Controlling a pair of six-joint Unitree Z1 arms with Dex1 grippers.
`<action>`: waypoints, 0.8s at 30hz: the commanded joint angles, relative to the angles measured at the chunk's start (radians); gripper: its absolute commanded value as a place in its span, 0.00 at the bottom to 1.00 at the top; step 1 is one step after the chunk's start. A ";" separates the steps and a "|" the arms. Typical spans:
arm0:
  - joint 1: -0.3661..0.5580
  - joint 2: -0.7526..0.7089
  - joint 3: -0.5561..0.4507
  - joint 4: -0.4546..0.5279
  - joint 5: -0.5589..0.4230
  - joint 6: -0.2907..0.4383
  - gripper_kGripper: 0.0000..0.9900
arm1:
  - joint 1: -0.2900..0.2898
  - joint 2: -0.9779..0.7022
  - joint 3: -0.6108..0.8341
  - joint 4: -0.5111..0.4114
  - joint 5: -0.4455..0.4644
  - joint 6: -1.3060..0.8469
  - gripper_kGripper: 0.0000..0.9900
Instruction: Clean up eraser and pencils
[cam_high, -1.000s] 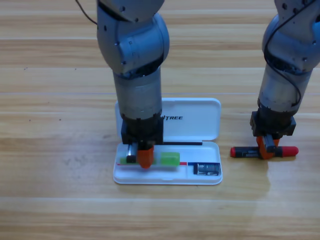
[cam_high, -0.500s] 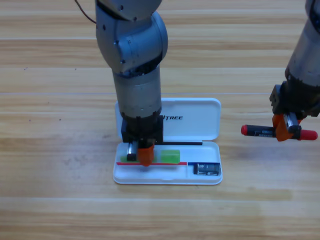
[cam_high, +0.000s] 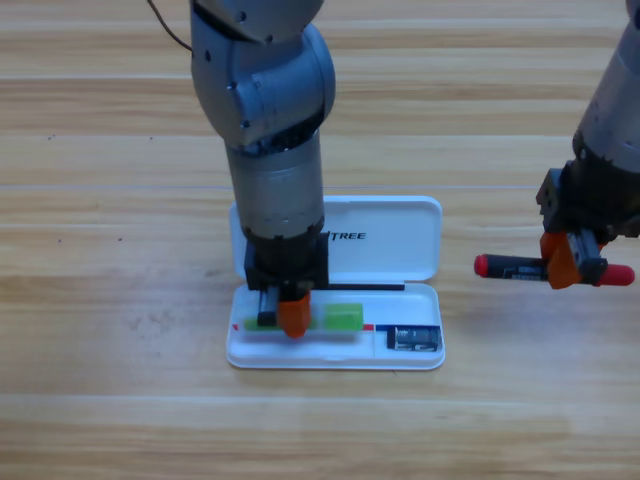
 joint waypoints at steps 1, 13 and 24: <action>0.012 0.065 0.028 -0.007 -0.016 -0.013 0.00 | 0.053 -0.012 0.009 0.018 0.018 0.018 0.00; 0.012 0.071 0.029 -0.007 -0.019 -0.017 0.00 | 0.062 0.002 -0.009 0.018 0.018 0.026 0.00; 0.011 0.051 0.019 0.005 -0.025 -0.040 0.04 | 0.090 0.043 -0.048 0.018 0.018 0.041 0.00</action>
